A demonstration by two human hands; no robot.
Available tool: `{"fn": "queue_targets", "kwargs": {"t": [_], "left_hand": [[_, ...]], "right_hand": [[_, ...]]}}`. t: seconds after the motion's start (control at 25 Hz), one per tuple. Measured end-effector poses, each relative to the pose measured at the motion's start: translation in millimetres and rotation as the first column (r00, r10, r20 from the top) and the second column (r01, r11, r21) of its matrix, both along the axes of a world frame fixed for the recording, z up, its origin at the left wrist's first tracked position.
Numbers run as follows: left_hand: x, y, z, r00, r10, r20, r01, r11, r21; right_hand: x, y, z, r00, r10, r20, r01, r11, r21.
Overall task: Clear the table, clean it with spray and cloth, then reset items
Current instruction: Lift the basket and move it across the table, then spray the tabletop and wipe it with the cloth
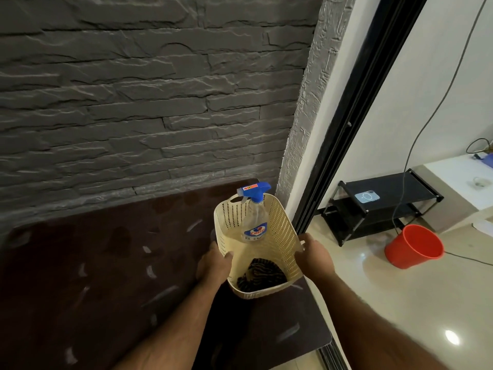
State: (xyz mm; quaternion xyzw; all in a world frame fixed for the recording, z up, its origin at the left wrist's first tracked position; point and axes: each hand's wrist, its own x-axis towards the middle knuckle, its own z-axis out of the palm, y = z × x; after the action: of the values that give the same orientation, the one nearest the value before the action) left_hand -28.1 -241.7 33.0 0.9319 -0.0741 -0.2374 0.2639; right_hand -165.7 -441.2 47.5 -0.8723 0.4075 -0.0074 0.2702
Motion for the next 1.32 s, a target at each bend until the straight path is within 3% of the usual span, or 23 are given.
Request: {"fn": "queue_targets", "kwargs": {"t": [0.08,0.16,0.2,0.28,0.36,0.44,0.68,0.8,0.96,1.16,1.32], "left_hand": [[4,6,10,0.998,0.014,0.067,-0.013,1.0,-0.027],[7,12,21,0.985,0.015,0.174,-0.006,0.999,-0.052],[9,16,26,0.974,-0.002,0.226,0.017,0.998,-0.065],[12,24,32,0.949,-0.044,0.312,0.077,0.993,-0.095],[13,33,37,0.94,-0.062,0.335,0.107,0.987,-0.117],[11,45,39,0.944,-0.064,0.323,0.108,0.987,-0.121],[9,84,44,0.938,-0.054,0.343,0.097,0.989,-0.11],[10,95,47,0.935,-0.035,0.352,0.082,0.989,-0.121],[12,93,54,0.95,-0.024,0.312,0.085,0.98,-0.181],[4,72,62,0.979,-0.023,0.201,0.083,0.951,-0.297],[-9,43,58,0.99,-0.141,-0.018,0.117,0.876,-0.467]], "right_hand": [[11,5,5,0.996,0.072,0.049,-0.055,0.96,-0.275],[28,16,13,0.984,0.168,0.058,-0.126,0.892,-0.434],[37,22,17,0.976,0.213,0.049,-0.174,0.893,-0.415],[57,35,17,0.952,0.304,-0.032,-0.303,0.927,-0.22],[68,44,7,0.874,0.437,-0.215,-0.446,0.895,0.009],[71,51,-12,0.781,0.519,-0.348,-0.514,0.85,0.112],[87,51,-57,0.638,0.559,-0.53,-0.574,0.804,0.156],[91,49,-59,0.631,0.562,-0.536,-0.601,0.79,0.122],[97,41,-37,0.744,0.532,-0.406,-0.513,0.843,0.163],[91,42,34,0.944,0.331,-0.007,-0.289,0.834,0.471],[75,57,80,0.961,0.13,0.244,-0.255,0.758,0.6]]}}
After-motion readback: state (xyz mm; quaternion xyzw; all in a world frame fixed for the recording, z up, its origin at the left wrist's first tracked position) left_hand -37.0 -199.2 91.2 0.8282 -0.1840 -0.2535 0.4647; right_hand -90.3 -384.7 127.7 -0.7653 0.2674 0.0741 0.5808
